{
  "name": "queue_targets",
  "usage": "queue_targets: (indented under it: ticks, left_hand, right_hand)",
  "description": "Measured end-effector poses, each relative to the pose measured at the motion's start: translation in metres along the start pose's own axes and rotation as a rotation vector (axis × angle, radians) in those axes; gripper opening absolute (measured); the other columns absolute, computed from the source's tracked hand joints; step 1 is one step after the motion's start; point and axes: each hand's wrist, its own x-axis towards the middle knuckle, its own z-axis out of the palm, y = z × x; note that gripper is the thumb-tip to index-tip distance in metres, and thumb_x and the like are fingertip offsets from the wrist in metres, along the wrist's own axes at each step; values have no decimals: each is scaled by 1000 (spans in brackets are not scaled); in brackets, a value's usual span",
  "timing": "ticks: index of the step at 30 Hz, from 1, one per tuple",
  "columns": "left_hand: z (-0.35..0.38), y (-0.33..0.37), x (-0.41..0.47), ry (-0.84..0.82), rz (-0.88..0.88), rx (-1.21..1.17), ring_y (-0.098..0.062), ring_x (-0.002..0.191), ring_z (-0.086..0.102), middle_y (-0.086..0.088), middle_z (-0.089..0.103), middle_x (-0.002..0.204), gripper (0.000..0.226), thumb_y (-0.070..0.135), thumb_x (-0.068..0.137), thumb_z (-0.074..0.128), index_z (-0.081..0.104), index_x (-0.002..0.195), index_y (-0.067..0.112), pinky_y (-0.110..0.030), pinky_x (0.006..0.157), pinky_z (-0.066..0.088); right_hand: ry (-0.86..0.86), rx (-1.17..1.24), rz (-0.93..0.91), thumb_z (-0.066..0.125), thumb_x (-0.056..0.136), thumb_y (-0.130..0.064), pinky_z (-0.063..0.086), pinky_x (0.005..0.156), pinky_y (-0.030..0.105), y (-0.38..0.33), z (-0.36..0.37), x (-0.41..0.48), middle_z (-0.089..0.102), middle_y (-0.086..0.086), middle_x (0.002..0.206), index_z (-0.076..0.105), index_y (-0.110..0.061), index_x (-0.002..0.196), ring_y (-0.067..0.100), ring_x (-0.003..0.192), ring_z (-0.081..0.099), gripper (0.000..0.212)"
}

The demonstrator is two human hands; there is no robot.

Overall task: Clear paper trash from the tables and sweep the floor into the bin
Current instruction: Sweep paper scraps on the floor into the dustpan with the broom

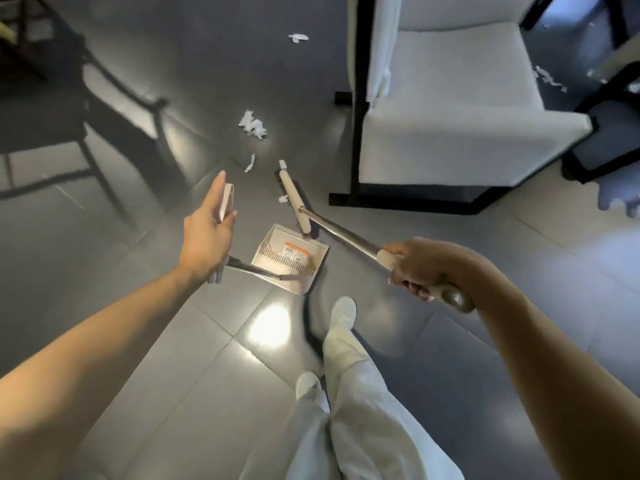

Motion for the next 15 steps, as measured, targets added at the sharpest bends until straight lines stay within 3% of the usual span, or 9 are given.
queue_targets:
  ticks: [3, 7, 11, 15]
  left_hand:
    - [-13, -5, 36, 79, -50, -7, -47, 103, 58, -14, 62, 124, 71, 14, 94, 53, 23, 126, 70, -53, 91, 50]
    - [-21, -6, 92, 139, -126, -23, -47, 110, 55, -5, 58, 132, 69, 13, 94, 54, 25, 132, 63, -56, 91, 49]
    - [-22, -1, 143, 194, -189, -20, -44, 106, 58, 5, 55, 134, 66, 12, 94, 55, 30, 139, 53, -49, 90, 52]
    - [-18, 3, 180, 225, -200, 2, -37, 109, 60, 6, 54, 136, 67, 11, 93, 57, 32, 143, 47, -45, 92, 52]
  right_hand:
    - [31, -90, -41, 57, 92, -7, 41, 42, 21, -39, -25, 41, 57, 7, 62, 53, -6, 122, 12, 44, 49, 30]
    - [99, -295, -123, 54, 88, 3, 41, 48, 26, -91, -60, 107, 55, 9, 67, 53, -1, 127, 21, 56, 53, 39]
    - [158, -436, -129, 52, 85, 7, 44, 68, 34, -136, -97, 176, 59, 23, 103, 45, -1, 134, 33, 86, 53, 50]
    - [132, -399, -119, 45, 89, 5, 51, 77, 39, -153, -125, 233, 56, 24, 116, 38, -6, 140, 33, 94, 57, 52]
